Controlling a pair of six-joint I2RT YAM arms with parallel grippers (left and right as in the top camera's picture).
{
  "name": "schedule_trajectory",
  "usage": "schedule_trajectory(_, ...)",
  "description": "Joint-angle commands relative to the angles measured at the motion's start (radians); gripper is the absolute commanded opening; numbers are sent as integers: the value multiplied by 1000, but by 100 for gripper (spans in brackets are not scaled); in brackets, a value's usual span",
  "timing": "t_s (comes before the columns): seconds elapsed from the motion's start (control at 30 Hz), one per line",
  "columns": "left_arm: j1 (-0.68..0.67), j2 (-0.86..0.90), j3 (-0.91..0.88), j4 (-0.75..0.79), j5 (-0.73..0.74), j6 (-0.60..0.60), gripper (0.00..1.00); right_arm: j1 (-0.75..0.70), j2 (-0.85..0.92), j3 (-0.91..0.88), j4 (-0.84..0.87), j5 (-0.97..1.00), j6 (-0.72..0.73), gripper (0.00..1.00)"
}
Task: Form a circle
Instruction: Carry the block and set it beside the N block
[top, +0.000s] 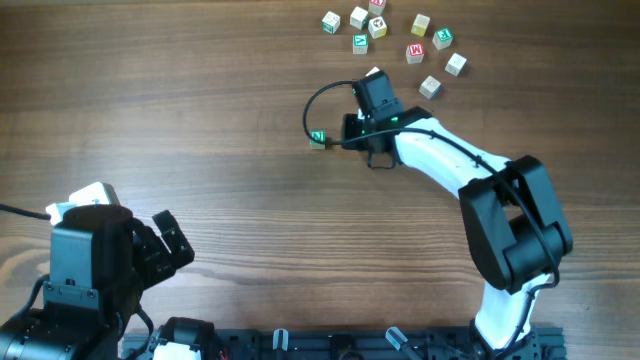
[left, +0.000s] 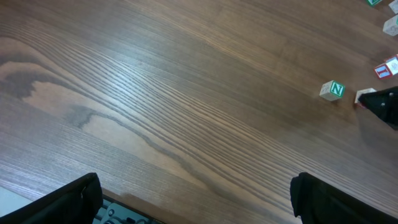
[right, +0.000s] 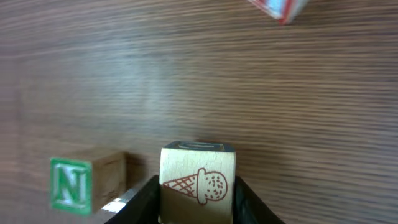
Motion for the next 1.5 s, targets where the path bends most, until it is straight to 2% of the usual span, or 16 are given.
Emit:
schedule_trajectory(0.0,6,-2,-5,2,-16,-13,100,20,8,-3,15,-19,-36,25)
schedule_trajectory(0.63,6,-2,-5,2,-16,-13,100,73,8,-4,-3,73,-1,31)
schedule_trajectory(0.9,6,-2,-5,2,-16,-13,100,73,8,-5,-6,75,2,40)
schedule_trajectory(1.3,6,-2,-5,3,-16,-13,100,73,8,-5,-13,97,21,41)
schedule_trajectory(1.47,6,-2,-5,2,-16,-13,100,73,7,0,-32,86,20,47)
